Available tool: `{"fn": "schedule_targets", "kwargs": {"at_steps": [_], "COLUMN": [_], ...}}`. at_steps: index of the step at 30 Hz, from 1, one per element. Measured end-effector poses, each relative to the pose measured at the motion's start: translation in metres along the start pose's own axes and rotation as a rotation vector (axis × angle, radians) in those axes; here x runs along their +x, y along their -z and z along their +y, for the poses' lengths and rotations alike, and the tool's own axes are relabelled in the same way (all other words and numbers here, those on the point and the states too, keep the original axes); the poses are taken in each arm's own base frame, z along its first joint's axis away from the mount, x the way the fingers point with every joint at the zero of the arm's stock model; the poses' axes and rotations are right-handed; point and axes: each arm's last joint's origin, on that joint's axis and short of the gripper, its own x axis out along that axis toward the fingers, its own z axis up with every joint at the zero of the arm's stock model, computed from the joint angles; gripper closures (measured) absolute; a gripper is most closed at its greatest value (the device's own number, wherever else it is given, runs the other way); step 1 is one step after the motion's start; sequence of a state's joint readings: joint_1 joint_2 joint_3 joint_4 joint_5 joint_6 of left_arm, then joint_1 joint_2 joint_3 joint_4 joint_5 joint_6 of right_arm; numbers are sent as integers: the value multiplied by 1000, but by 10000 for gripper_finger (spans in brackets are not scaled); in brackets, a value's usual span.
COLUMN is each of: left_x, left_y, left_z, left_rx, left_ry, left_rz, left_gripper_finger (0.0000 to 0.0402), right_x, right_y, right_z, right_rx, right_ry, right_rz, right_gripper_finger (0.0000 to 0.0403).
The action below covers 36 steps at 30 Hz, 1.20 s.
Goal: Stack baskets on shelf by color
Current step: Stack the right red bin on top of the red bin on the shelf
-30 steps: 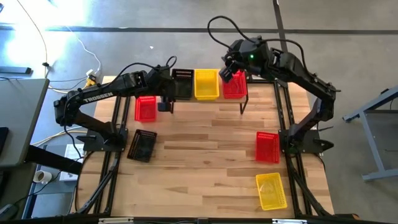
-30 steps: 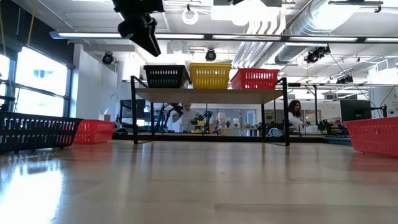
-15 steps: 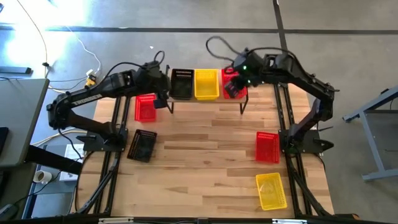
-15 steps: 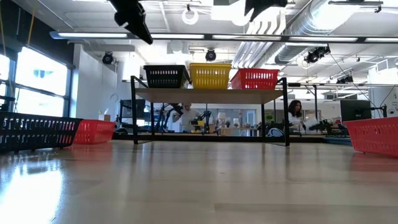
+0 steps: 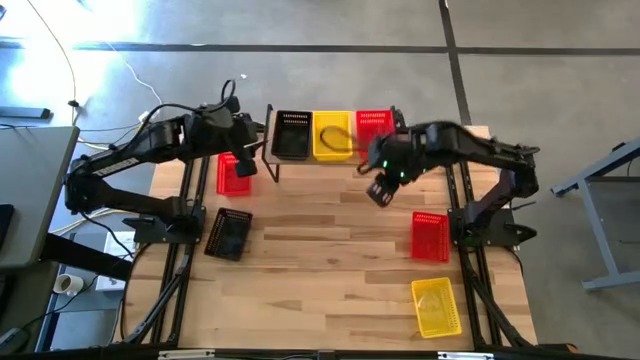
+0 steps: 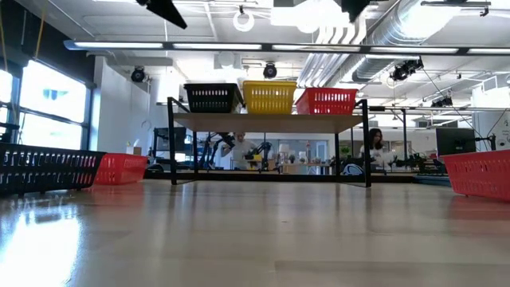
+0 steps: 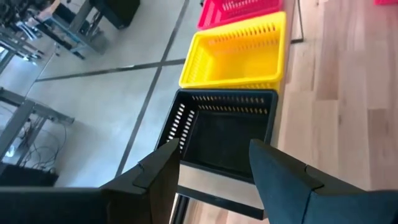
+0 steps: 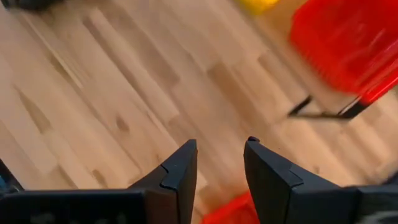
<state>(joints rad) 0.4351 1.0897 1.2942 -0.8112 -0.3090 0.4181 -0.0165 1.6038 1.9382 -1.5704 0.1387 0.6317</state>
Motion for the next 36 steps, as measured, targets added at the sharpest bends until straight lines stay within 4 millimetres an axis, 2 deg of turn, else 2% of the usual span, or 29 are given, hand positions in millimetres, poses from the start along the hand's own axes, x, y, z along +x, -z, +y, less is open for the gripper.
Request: {"fn": "schedule_targets", "kwargs": {"at_steps": [7,14,18,25,36], "left_x": [-3,-3,-3,-3,-3], "left_y": [2,6,6,6,6], "left_z": [-1,-3,-3,-3,-3], "left_rx": [2,19,17,9,-88], "left_ry": [39,61,60,61,62], "left_rz": [-11,37,36,36,38], "left_gripper_finger": [220,220,220,220,220], "right_x": [38,64,74,91,120], "right_y": [41,87,109,144,182], "right_z": [25,35,34,24,22], "right_rx": [-26,-25,-42,-68,-192], "right_ry": [67,30,-30,-20,-22], "right_rz": [170,352,393,439,521], "right_gripper_finger": [284,284,284,284,284]}}
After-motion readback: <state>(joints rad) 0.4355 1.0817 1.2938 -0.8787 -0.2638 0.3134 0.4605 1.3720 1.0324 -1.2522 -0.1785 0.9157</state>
